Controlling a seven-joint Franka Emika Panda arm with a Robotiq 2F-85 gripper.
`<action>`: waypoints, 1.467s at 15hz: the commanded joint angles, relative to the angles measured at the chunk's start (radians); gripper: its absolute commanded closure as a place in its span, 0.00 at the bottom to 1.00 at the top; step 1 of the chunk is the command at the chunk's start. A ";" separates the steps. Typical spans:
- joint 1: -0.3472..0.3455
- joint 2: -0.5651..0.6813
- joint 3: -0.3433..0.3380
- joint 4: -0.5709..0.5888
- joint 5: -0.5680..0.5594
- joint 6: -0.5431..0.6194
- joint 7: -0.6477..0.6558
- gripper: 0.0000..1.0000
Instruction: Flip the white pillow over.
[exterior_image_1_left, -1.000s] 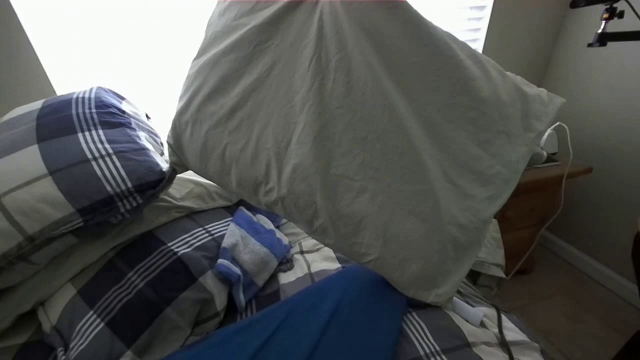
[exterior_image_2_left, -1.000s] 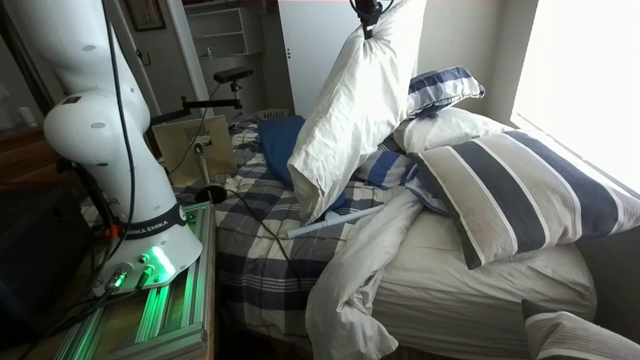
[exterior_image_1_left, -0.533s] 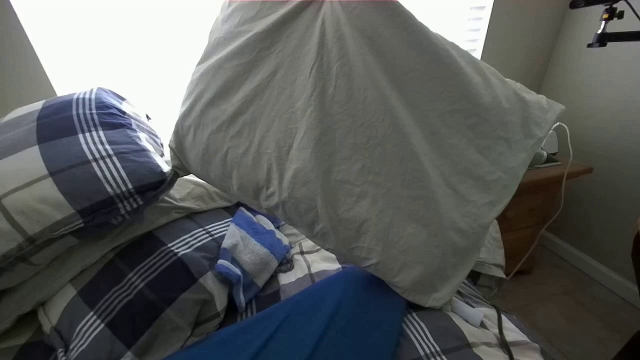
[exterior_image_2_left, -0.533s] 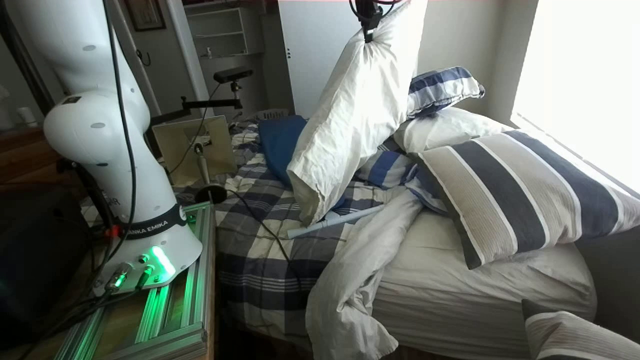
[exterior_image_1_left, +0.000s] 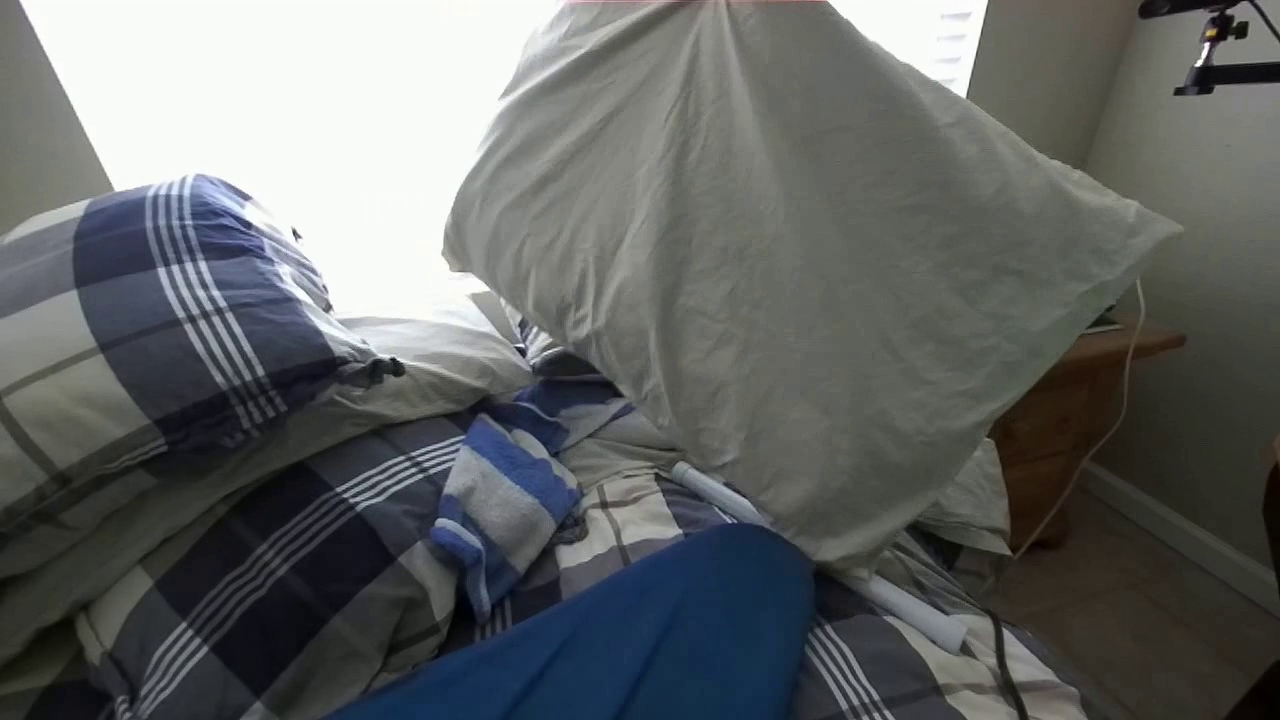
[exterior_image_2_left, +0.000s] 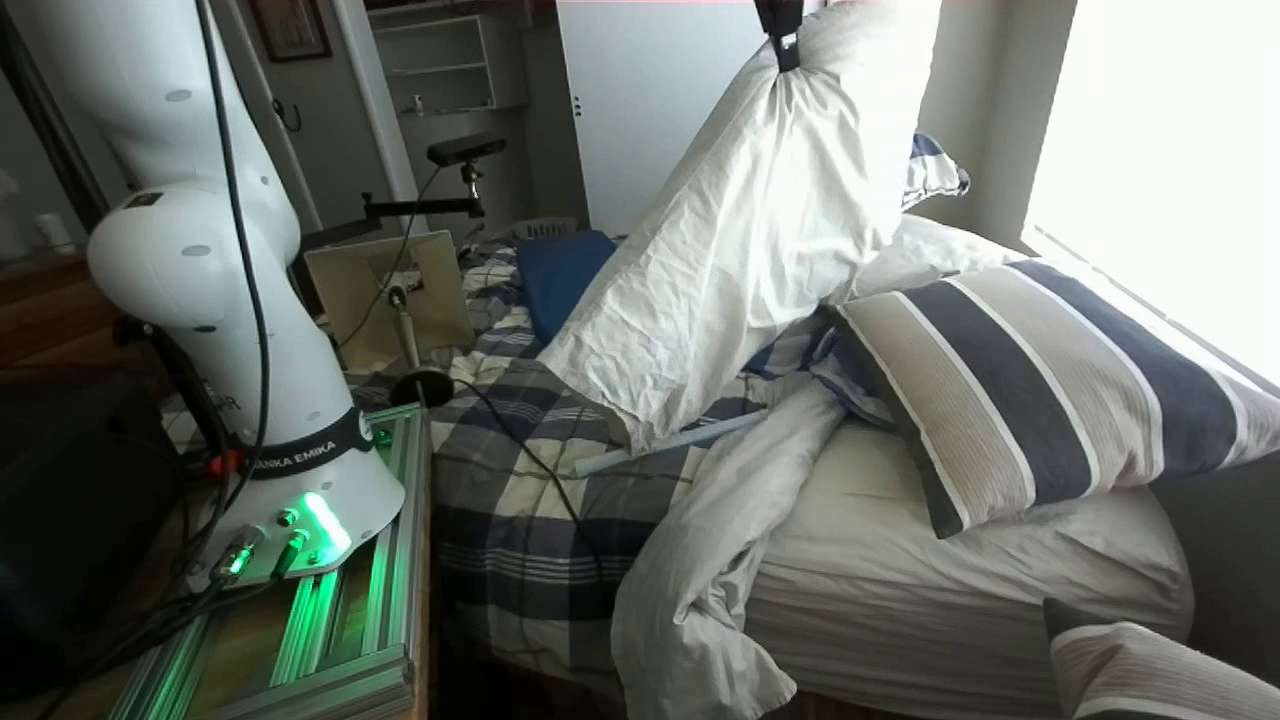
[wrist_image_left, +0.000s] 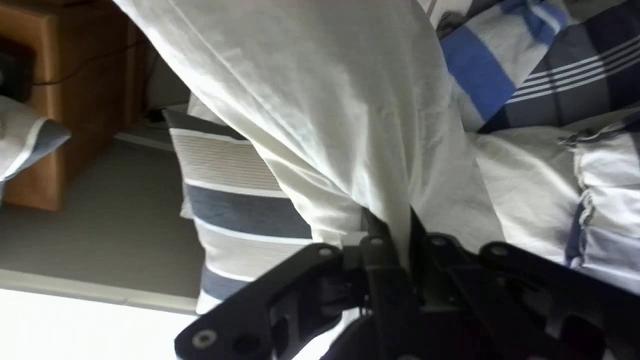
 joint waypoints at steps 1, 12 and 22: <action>0.008 -0.011 -0.025 0.083 -0.175 -0.058 0.120 0.98; 0.181 0.336 0.019 0.350 -0.462 -0.233 0.295 0.98; 0.219 0.531 0.119 0.580 -0.164 -0.124 0.135 0.52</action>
